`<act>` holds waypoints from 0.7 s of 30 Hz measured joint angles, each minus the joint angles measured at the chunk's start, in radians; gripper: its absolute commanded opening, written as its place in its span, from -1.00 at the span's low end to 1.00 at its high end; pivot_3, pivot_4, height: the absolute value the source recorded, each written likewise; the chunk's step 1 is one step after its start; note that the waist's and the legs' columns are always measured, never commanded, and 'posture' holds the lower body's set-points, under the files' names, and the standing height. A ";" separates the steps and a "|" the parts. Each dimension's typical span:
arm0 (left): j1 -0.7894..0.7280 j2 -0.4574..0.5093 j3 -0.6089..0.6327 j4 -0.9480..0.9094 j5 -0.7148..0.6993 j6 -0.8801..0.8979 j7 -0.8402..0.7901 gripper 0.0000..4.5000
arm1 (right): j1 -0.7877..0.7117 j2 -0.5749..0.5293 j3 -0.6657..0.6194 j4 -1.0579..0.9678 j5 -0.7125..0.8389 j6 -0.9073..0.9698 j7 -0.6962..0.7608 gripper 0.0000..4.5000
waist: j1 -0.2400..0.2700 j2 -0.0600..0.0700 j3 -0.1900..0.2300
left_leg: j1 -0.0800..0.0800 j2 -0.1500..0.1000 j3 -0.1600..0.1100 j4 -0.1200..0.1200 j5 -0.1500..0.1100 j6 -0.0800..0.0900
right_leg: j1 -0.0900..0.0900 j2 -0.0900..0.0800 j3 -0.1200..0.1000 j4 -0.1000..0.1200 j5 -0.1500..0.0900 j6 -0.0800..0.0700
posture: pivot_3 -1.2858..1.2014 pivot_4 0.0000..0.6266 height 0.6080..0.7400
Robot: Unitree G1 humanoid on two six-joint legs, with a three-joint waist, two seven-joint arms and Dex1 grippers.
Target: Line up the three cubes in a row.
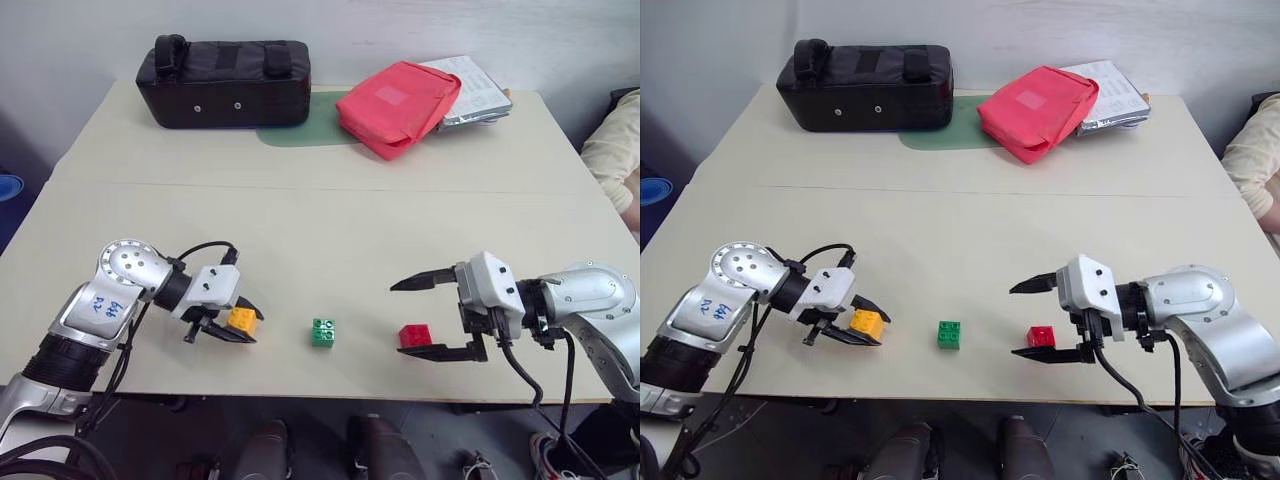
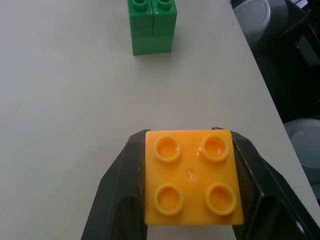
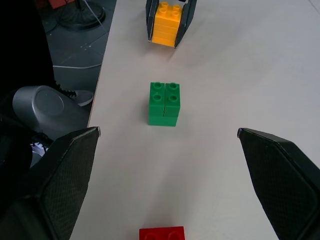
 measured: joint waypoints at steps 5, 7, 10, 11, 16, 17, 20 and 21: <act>0.001 -0.030 -0.023 0.006 0.036 -0.017 0.040 -0.32 | 0.000 0.000 0.000 -0.014 0.001 0.000 -0.006 1.00 | -0.001 0.000 0.000 | 0.000 0.000 0.000 0.000 0.000 0.000 | 0.000 0.001 0.000 0.000 0.000 0.000 | 0.03 -0.52 1.00; 0.001 -0.030 -0.023 0.007 0.039 -0.020 0.042 -0.32 | 0.000 0.000 0.000 -0.014 0.001 0.001 -0.008 1.00 | -0.001 0.000 0.000 | 0.000 0.000 0.000 0.000 0.000 0.000 | 0.000 0.001 0.000 0.000 0.000 0.000 | 0.03 -0.52 1.00; 0.003 -0.030 -0.023 0.019 0.043 -0.024 0.048 -0.32 | -0.003 0.000 0.000 -0.014 0.001 0.001 -0.015 1.00 | 0.000 0.000 0.000 | 0.000 0.000 0.000 0.000 0.000 0.000 | 0.000 0.000 0.000 0.000 0.000 0.000 | 0.03 -0.52 1.00; 0.007 -0.030 -0.023 0.031 0.043 -0.025 0.049 -0.32 | -0.004 0.000 0.000 -0.014 0.001 0.001 -0.017 1.00 | 0.000 0.000 0.000 | 0.000 0.000 0.000 0.000 0.000 0.000 | 0.000 0.000 0.000 0.000 0.000 0.000 | 0.03 -0.52 1.00; 0.030 -0.039 -0.023 0.033 0.037 -0.022 0.048 0.01 | -0.004 0.000 0.000 -0.014 0.000 0.000 -0.022 1.00 | 0.000 0.000 0.000 | 0.000 0.000 0.000 0.000 0.000 0.000 | 0.000 0.000 0.000 0.000 0.000 0.000 | 0.03 -0.52 1.00; 0.031 -0.039 -0.023 0.034 0.037 -0.022 0.049 0.10 | -0.004 0.000 0.000 -0.014 0.000 0.000 -0.023 1.00 | 0.000 0.000 0.000 | 0.000 0.000 0.000 0.000 0.000 0.000 | 0.000 0.000 0.000 0.000 0.000 0.000 | 0.03 -0.52 1.00; 0.044 -0.041 -0.023 0.034 0.037 -0.021 0.053 0.51 | -0.007 0.000 0.000 -0.014 0.000 0.000 -0.027 1.00 | 0.000 0.000 0.000 | 0.000 0.000 0.000 0.000 0.000 0.000 | 0.000 0.000 0.000 0.000 0.000 0.000 | 0.03 -0.52 1.00; 0.047 -0.043 -0.022 0.034 0.036 -0.022 0.053 0.64 | -0.008 0.000 0.000 -0.014 0.000 0.000 -0.028 1.00 | 0.000 0.000 0.000 | 0.000 0.000 0.000 0.000 0.000 0.000 | 0.000 0.000 0.000 0.000 0.000 0.000 | 0.03 -0.52 1.00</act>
